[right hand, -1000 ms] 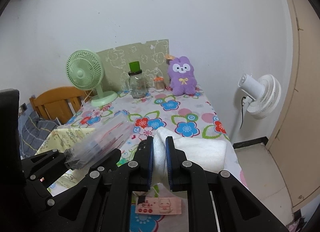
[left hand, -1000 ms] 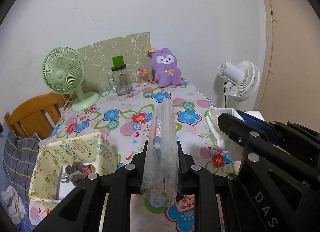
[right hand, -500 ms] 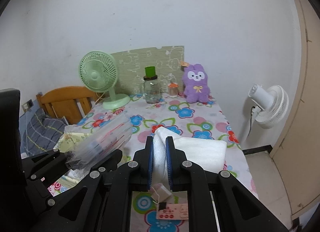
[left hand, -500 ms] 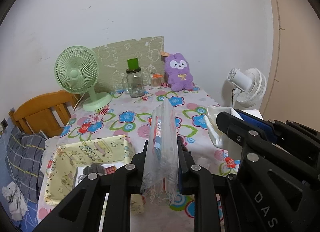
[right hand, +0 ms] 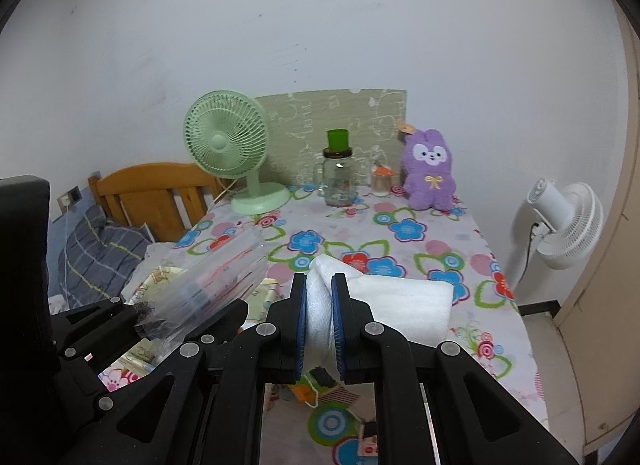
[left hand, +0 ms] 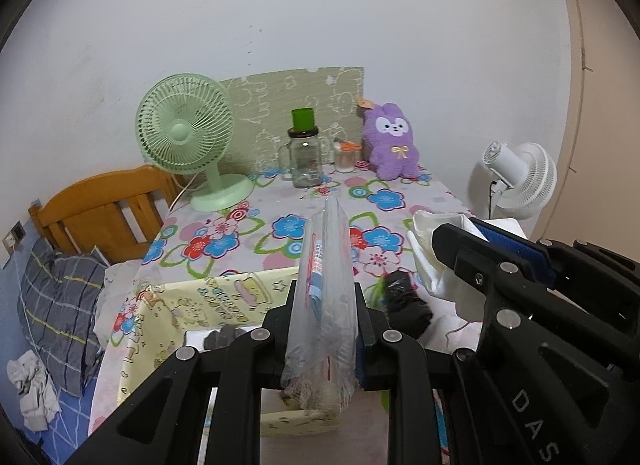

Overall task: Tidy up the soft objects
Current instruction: 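Carry the plastic bag and white pad with both tools over the yellow fabric box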

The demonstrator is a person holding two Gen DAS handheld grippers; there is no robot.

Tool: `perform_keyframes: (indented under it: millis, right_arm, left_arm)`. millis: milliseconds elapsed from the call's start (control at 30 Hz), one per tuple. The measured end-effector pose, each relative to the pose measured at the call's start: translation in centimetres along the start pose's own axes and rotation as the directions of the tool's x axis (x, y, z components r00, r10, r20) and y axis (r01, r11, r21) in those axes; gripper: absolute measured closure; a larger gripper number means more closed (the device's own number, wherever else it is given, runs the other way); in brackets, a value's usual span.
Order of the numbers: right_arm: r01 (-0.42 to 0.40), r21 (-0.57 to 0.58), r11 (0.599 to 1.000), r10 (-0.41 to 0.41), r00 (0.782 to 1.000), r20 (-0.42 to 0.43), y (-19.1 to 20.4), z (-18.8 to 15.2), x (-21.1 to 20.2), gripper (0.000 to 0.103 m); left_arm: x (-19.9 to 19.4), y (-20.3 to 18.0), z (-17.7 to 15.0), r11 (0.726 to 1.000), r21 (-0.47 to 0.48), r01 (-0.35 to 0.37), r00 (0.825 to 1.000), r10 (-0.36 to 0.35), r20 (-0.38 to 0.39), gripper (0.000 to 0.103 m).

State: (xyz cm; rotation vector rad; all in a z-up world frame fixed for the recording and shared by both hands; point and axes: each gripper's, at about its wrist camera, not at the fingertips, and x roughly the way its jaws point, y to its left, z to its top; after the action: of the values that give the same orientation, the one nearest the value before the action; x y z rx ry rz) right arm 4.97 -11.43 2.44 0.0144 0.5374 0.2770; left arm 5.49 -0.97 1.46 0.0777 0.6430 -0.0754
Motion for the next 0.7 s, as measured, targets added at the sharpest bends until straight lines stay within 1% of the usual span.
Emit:
perform_keyframes:
  millis: [300,700]
  right_arm:
    - [-0.042,-0.043,0.998,0.041,0.999,-0.017,2.7,0.5,2.3,0.089]
    - [-0.121,-0.083,0.989,0.115,0.99,-0.075,6.4,0.4,6.0,0.089]
  left_arm:
    - [1.4,3.4,-0.3,0.999,-0.047,-0.026,0.999,0.024,-0.033,0.084]
    - [3.3,7.4,-1.6,0.992,-0.088,-0.085,0.993,0.077,-0.088,0.083]
